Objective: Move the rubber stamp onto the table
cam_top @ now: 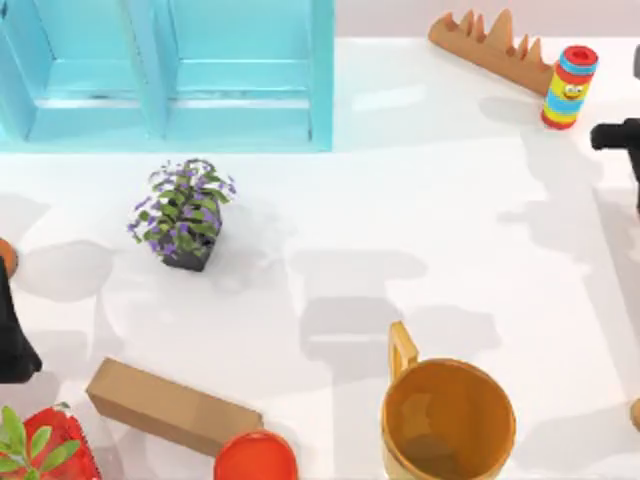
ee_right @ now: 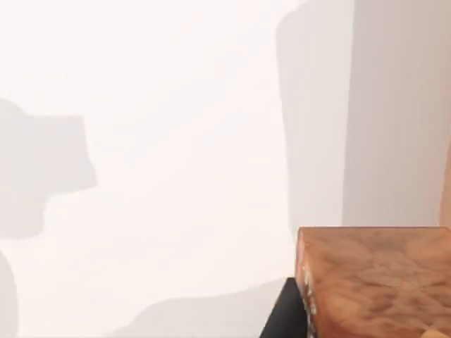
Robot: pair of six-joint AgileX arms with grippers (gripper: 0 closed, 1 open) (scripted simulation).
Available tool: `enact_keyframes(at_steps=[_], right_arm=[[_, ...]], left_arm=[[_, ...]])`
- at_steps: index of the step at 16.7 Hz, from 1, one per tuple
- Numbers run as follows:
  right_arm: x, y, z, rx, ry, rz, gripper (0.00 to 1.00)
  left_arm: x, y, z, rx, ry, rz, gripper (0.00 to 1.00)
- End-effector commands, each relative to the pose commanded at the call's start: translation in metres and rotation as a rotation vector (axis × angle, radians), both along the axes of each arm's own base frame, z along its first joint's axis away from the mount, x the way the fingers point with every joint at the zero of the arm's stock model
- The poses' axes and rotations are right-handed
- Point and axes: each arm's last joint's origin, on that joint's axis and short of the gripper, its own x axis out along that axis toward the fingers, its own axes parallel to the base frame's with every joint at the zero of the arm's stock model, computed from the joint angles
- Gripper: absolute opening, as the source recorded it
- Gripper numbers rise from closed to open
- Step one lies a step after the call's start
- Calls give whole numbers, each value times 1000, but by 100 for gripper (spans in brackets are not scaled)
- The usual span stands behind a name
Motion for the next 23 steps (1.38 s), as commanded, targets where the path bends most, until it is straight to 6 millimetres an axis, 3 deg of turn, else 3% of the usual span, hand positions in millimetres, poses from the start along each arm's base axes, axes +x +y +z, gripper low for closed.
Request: enact_keyframes(at_steps=[5,10,12,17,23], right_arm=[[47,80,-43,9,10,7,0],[59,150,-94,-17,48,13,0],[58,158,-99,-21,50,13,0],[59,157,-104,-21,54,9,0],[59,159,-142,-21,49,13,0]], left_arm=[[0,0,0,0,0,0,100],[0,0,0,0,0,0,100],[0,0,0,0,0,0,100],[0,0,0,0,0,0,100],[0,0,0,0,0,0,100]])
